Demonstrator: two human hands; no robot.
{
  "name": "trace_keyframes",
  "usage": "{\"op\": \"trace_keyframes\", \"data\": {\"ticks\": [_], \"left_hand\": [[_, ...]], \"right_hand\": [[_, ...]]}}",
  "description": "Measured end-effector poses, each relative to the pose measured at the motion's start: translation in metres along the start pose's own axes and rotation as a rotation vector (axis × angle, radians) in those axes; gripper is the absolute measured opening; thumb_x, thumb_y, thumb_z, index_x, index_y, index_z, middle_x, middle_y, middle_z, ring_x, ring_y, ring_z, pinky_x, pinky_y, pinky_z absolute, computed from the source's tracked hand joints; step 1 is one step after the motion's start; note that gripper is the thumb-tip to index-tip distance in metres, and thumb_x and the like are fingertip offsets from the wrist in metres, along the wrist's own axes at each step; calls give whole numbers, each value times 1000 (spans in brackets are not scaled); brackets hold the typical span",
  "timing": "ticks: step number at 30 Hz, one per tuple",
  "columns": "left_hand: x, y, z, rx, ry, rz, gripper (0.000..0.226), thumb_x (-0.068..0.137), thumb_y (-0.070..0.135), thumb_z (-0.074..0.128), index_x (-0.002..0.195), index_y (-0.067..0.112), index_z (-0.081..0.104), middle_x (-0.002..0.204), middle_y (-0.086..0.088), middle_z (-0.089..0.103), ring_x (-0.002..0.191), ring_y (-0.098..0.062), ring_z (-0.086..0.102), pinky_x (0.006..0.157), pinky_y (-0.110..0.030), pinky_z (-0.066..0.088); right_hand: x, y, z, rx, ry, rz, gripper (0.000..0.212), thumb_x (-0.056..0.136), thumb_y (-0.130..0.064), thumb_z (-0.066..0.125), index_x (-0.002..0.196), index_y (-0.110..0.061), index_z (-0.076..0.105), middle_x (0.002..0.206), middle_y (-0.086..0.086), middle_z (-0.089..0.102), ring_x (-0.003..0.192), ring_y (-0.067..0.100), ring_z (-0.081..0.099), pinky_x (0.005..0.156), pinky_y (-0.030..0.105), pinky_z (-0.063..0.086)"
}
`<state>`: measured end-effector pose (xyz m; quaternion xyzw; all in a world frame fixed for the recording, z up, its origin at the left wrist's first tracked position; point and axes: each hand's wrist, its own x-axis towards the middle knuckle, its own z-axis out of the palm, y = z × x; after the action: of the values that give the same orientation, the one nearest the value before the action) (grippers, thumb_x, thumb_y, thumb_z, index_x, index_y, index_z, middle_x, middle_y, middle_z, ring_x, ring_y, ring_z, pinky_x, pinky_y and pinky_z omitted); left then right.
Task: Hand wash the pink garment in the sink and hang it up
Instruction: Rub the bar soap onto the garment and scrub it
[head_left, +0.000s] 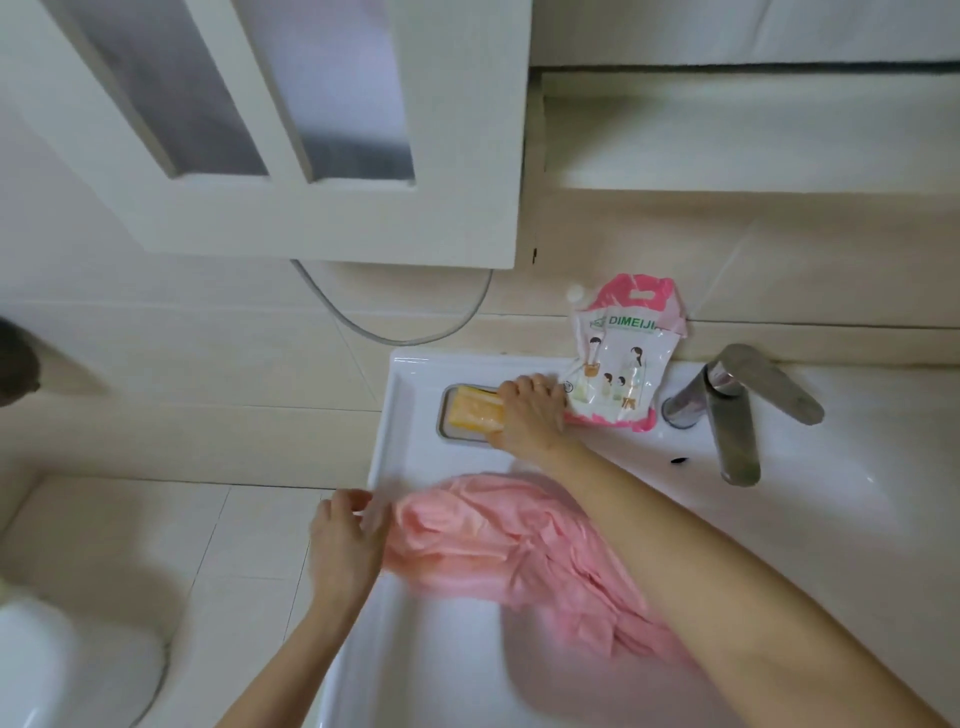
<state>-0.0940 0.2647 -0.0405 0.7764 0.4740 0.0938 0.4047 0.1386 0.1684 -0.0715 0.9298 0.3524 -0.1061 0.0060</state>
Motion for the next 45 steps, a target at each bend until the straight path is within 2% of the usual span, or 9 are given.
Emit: {"op": "trace_keyframes", "data": {"ticks": [4,8,14,20,26,30,33,37,45], "left_hand": [[-16,-26,0,-59,-105,-41,61,75,70,49,102,16,60,98,-2,61,91,-23,61,81,-38,50],[-23,-29,1,-189,-200,-57,22,89,29,64,103,12,60,92,-1,66,88,-14,61,69,-17,42],[-19,-18,-3,-434,-273,-103,25,83,29,64,77,7,55,67,1,53,71,-20,47,66,-31,37],[-30,23,-6,-646,-408,-25,18,99,19,49,86,6,47,65,-4,60,61,-19,56,56,-26,46],[-15,5,21,-478,-120,-242,44,92,41,53,115,4,45,100,-17,61,88,-28,57,73,-35,45],[-42,-9,28,31,188,232,73,81,56,51,128,1,43,124,-18,45,114,-29,40,94,-37,33],[-71,-32,44,389,154,576,46,81,52,51,109,16,55,112,-8,53,93,-29,49,77,-38,34],[-86,-69,50,534,75,516,30,74,30,65,99,23,51,90,0,61,73,-26,55,62,-35,37],[-96,-90,36,406,193,416,20,63,12,41,70,23,57,65,8,55,69,-12,34,61,-31,9]], "right_hand": [[3,-2,-2,-114,-18,-5,76,70,-56,67,128,-13,41,127,7,47,118,26,43,97,44,33],[2,-4,-3,-129,15,-23,73,69,-54,67,126,-17,39,124,5,52,111,26,50,92,43,34],[-4,2,-25,-107,85,-20,69,76,-57,64,124,-17,36,115,8,61,101,26,59,84,40,31],[-69,17,-37,935,66,86,38,80,-32,69,103,-17,43,88,-6,56,85,19,59,69,30,44],[-141,9,-15,1517,-61,216,37,86,-44,67,85,-9,53,65,9,47,61,19,48,59,32,45],[-161,6,-2,1493,-241,151,32,88,-47,60,108,-23,65,84,24,53,77,36,51,85,50,47],[-170,8,3,1366,-268,125,43,100,-33,44,137,-13,46,129,10,53,113,17,49,100,23,35],[-162,-4,12,1059,-183,-37,52,99,-33,43,147,-18,29,153,4,31,129,5,33,105,14,26],[-170,-24,66,-98,39,-595,59,82,-42,34,140,-38,31,99,9,62,73,25,53,66,36,44]]}}
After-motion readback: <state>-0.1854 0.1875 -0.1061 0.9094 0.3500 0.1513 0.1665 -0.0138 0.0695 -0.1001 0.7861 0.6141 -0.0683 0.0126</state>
